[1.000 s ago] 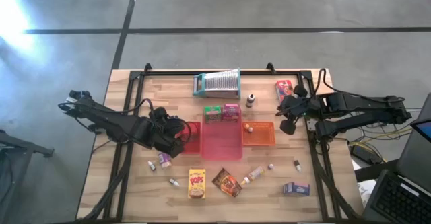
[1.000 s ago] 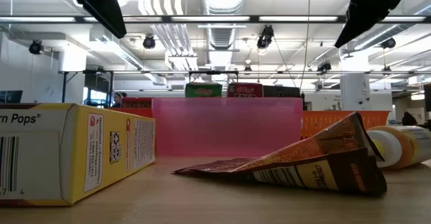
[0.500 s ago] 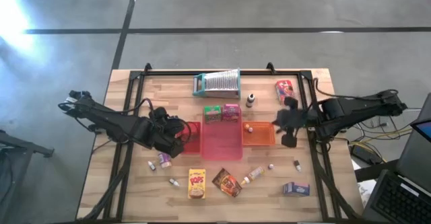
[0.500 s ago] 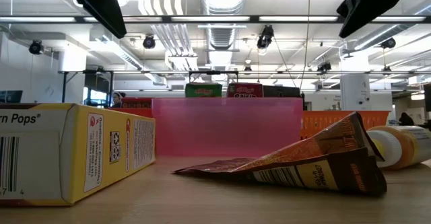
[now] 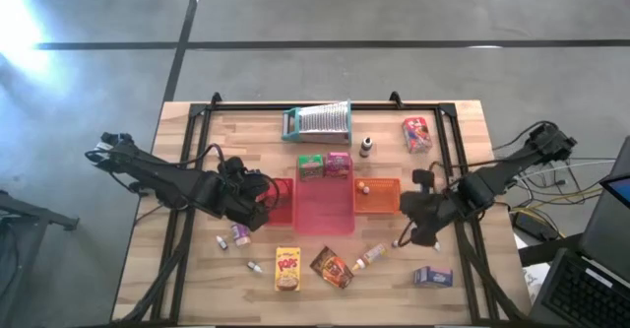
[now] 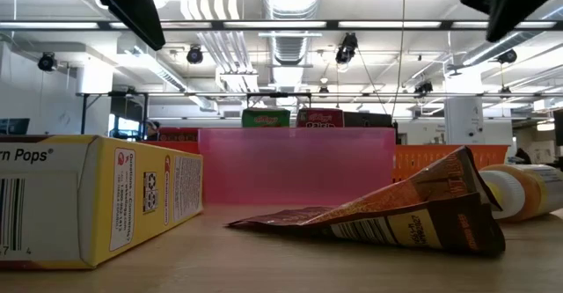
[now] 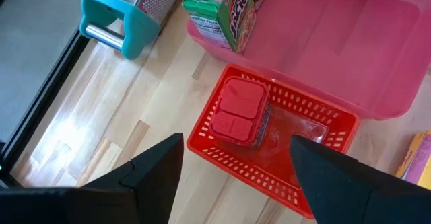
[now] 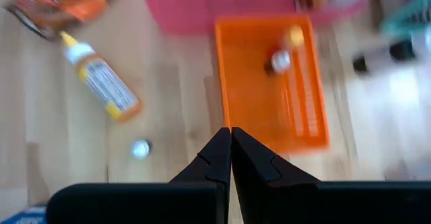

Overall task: Pick & Place Kitchen Items
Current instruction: Put the small black food coloring bottle into the orange bin

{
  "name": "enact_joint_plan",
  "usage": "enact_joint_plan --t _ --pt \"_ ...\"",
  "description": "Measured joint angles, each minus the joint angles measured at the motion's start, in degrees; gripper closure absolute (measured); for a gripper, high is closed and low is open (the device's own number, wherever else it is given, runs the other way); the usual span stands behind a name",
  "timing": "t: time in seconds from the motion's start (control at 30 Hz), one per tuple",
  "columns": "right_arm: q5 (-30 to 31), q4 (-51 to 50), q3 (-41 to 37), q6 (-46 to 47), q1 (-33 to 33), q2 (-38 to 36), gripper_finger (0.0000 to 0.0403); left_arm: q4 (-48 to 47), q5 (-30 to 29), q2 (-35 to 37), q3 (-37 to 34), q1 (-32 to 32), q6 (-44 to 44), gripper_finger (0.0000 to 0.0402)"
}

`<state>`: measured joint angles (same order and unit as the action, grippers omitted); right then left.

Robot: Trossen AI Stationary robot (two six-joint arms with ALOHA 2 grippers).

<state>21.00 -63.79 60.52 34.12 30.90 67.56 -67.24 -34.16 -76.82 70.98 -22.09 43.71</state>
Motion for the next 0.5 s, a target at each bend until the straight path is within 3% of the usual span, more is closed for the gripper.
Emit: enact_joint_plan --t 0.2,0.5 --pt "-0.29 -11.63 4.20 11.37 4.14 6.79 0.0394 0.00 0.01 0.00 0.00 -0.02 -0.01 0.0125" --pt "-8.28 -12.23 6.51 15.39 7.01 13.03 0.0393 0.02 0.00 0.00 0.00 -0.01 -0.01 0.0125"
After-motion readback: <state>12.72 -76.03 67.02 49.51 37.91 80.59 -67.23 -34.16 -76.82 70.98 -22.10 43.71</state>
